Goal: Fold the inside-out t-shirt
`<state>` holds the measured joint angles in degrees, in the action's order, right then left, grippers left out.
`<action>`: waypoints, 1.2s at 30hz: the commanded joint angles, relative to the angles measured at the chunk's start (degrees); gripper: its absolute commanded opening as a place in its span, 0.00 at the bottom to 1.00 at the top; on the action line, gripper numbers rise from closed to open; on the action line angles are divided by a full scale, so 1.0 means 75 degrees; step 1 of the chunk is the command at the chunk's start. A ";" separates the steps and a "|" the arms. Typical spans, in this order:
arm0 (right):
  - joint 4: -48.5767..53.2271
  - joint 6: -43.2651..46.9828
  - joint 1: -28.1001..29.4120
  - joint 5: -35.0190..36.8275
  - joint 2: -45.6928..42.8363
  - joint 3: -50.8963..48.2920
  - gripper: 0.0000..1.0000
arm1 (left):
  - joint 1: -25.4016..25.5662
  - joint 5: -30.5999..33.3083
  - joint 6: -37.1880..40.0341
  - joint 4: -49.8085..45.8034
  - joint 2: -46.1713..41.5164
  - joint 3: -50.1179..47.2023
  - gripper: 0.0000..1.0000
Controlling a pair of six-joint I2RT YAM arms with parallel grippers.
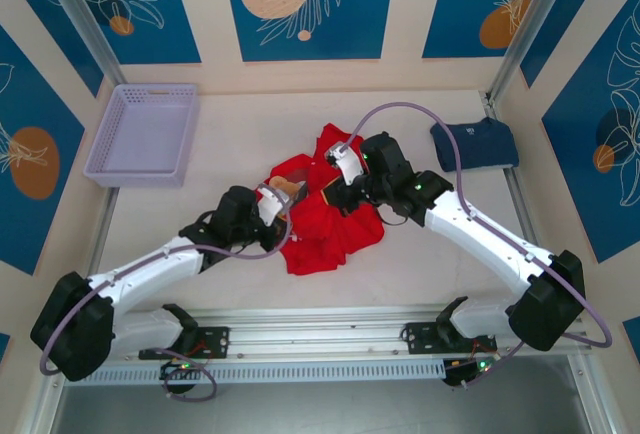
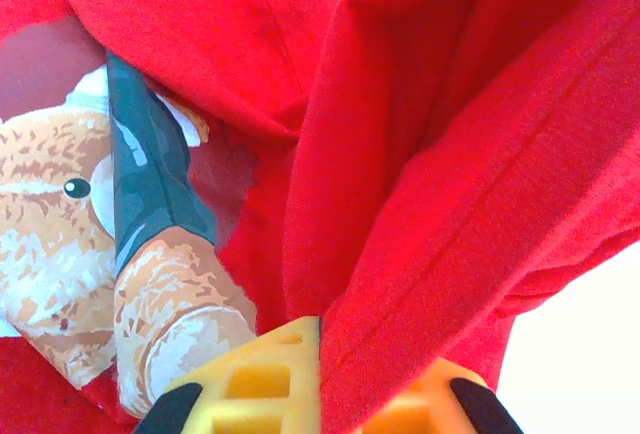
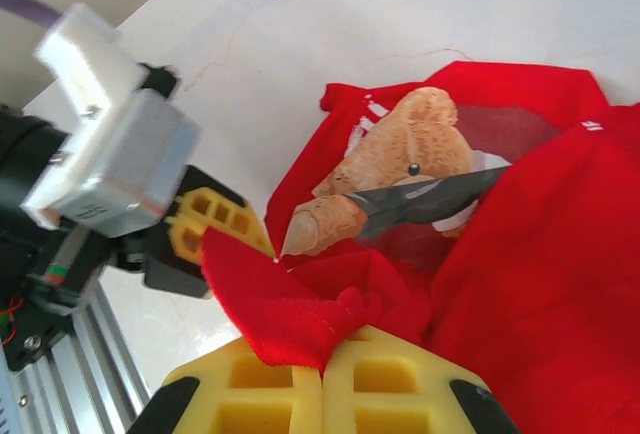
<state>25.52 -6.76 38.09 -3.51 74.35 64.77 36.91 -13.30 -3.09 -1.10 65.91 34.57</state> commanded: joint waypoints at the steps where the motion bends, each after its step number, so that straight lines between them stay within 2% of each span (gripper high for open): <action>1: 0.0286 -0.0764 -0.0250 0.0859 -0.0033 0.0503 0.00 | -0.0057 -0.0526 -0.0454 0.0042 -0.0654 0.0145 0.00; 5: 0.0336 -0.1103 -0.0320 0.1268 -0.0069 0.0711 0.00 | -0.0047 -0.1578 -0.1040 -0.0002 -0.1266 0.0283 0.00; 10: 0.0316 -0.1091 -0.0332 0.1500 0.0096 0.0955 0.00 | 0.0032 -0.2372 -0.1359 -0.0789 -0.1157 0.0952 0.00; 11: 0.0279 -0.1087 -0.0332 0.1341 0.0176 0.0987 0.02 | 0.0042 -0.2315 -0.1500 -0.0946 -0.1126 0.1099 0.00; 13: 0.0378 -0.1066 -0.0332 0.0729 0.0483 0.1147 0.09 | 0.0032 -0.1579 -0.1778 -0.1475 -0.1183 0.1438 0.00; 17: 0.0977 -0.0859 -0.0344 0.0204 0.0704 0.1201 0.32 | -0.0256 -0.0124 -0.2042 -0.2806 -0.1565 0.2025 0.00; 22: 0.1014 -0.1159 -0.0837 0.0263 -0.0028 0.0109 0.49 | -0.1123 0.0200 -0.2138 -0.4069 -0.1775 0.2750 0.00; 27: 0.0737 -0.1881 -0.1412 0.0784 -0.0067 -0.1114 0.52 | -0.1666 0.0276 -0.1849 -0.4592 -0.1783 0.3112 0.00; 30: 0.0443 -0.2062 -0.1655 0.0971 0.0604 -0.1300 0.56 | -0.1802 0.0310 -0.1691 -0.4616 -0.1838 0.3137 0.00; 36: -0.0102 -0.2148 -0.2026 0.0852 0.2352 -0.0751 0.61 | -0.1911 0.0432 -0.1553 -0.4701 -0.1850 0.3210 0.00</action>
<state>27.42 -21.28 23.86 3.01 87.83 56.53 23.49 -11.33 -16.05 -35.22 52.95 56.23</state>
